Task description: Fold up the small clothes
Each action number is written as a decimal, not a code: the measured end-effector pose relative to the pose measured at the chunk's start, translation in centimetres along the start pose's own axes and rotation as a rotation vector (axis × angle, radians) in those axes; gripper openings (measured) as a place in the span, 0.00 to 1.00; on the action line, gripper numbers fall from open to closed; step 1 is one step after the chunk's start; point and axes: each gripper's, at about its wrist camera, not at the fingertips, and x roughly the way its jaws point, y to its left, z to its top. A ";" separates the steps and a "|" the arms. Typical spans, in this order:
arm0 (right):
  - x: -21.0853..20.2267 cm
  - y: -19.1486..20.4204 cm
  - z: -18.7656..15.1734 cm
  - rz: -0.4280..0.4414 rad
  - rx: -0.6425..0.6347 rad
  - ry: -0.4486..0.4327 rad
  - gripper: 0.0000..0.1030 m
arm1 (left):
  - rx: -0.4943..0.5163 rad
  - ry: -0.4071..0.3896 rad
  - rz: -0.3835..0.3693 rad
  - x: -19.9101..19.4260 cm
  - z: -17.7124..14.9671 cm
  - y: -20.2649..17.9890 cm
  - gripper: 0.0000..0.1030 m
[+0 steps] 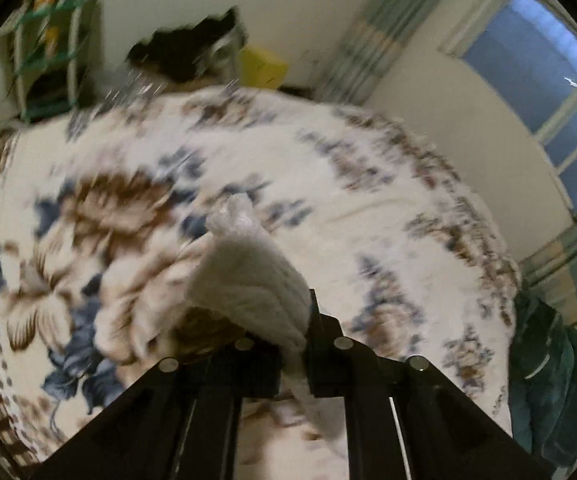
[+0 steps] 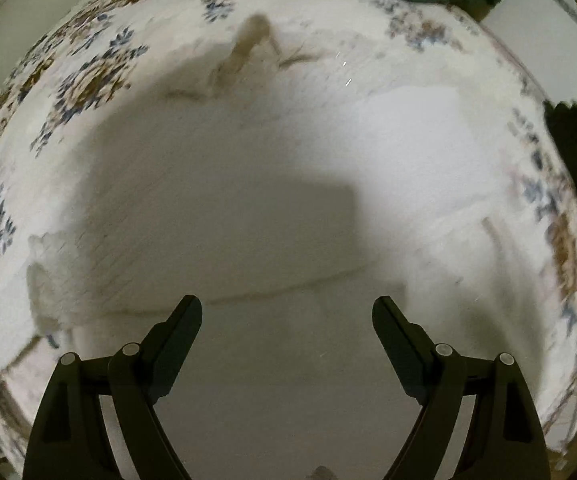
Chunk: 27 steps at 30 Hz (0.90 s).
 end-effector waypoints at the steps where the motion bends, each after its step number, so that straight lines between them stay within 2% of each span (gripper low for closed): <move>1: -0.1 -0.6 0.5 0.004 0.002 -0.002 0.88 | 0.021 -0.011 -0.017 -0.5 0.2 -1.6 0.06; 4: -0.3 -2.3 2.0 0.034 0.028 0.002 0.90 | 0.110 -0.040 -0.080 -2.4 0.2 -7.1 0.06; 7: -0.7 -5.2 2.8 0.092 0.077 0.026 0.90 | 0.235 -0.043 -0.159 -4.5 -1.8 -13.3 0.06; 11: -0.7 -10.4 3.4 0.129 0.146 0.057 0.90 | 0.441 0.020 -0.257 -6.1 -8.5 -22.6 0.07; 14: -0.4 -15.0 3.6 0.125 0.195 0.072 0.90 | 0.566 0.145 -0.335 -5.7 -17.1 -28.7 0.07; 17: 0.3 -20.3 3.9 0.110 0.244 0.085 0.90 | 0.656 0.308 -0.399 -4.2 -27.9 -33.4 0.07; 21: 1.5 -27.3 3.9 0.084 0.301 0.103 0.90 | 0.737 0.462 -0.433 -2.8 -40.2 -38.2 0.07; 24: 2.8 -32.1 3.8 0.073 0.336 0.135 0.90 | 0.799 0.526 -0.441 -2.6 -47.6 -41.4 0.07; 25: 3.1 -33.6 3.8 0.076 0.346 0.145 0.90 | 0.823 0.534 -0.432 -2.7 -49.4 -42.3 0.11; 27: 3.5 -36.3 3.9 0.085 0.358 0.160 0.90 | 0.904 0.540 -0.372 -2.3 -52.8 -43.9 0.11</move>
